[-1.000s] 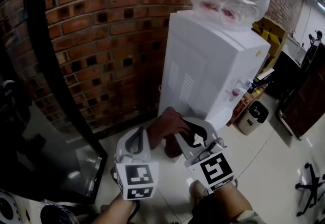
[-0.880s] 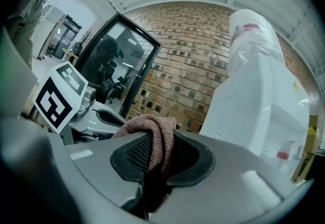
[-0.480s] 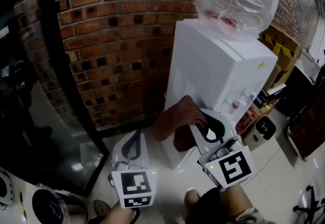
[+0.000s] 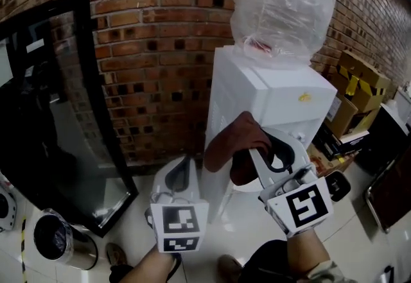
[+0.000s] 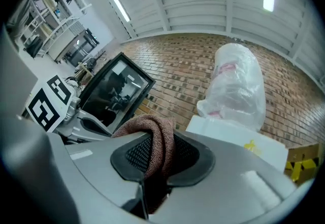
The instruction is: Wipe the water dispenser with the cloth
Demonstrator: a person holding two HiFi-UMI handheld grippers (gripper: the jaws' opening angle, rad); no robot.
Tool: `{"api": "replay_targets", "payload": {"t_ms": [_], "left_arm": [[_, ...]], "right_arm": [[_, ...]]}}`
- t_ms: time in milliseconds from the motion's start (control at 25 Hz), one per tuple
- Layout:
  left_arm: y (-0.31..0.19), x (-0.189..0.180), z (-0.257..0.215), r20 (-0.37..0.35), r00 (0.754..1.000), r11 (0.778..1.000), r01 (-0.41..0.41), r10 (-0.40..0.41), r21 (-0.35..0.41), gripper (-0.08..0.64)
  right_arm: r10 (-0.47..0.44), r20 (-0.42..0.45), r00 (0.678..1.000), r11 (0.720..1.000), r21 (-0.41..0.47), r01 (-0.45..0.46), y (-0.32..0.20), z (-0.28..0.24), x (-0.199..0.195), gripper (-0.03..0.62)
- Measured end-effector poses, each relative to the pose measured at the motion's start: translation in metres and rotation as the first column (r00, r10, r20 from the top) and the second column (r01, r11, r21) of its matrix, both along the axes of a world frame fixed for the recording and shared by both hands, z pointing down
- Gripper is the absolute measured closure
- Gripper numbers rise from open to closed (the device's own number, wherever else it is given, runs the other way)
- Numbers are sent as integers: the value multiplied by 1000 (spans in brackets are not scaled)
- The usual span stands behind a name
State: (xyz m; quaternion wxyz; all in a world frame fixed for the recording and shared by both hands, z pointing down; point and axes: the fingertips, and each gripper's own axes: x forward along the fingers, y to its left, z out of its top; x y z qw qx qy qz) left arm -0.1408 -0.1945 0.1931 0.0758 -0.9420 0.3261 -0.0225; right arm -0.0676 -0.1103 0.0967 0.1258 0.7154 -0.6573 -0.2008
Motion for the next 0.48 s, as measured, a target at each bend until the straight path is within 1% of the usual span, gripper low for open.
{"api": "replay_targets", "payload": {"t_ms": [80, 200, 360, 400, 480], "left_arm": [[7, 4, -28, -6, 1000, 1000, 18, -18, 25, 560], [21, 11, -77, -18, 999, 996, 50, -49, 68, 560], [44, 11, -133, -39, 994, 989, 104, -101, 109, 560], [51, 11, -141, -44, 993, 988, 114, -110, 106, 560], [63, 13, -150, -47, 991, 986, 131, -127, 101, 560]], "right_arm": [[-18, -47, 999, 1000, 2, 18, 6, -21, 4, 503], [-25, -93, 995, 1000, 9, 26, 8, -57, 17, 503], [-19, -150, 988, 998, 64, 29, -1, -103, 35, 503], [-8, -159, 987, 999, 52, 16, -5, -108, 42, 503], [10, -181, 983, 1000, -13, -12, -17, -108, 56, 503]]}}
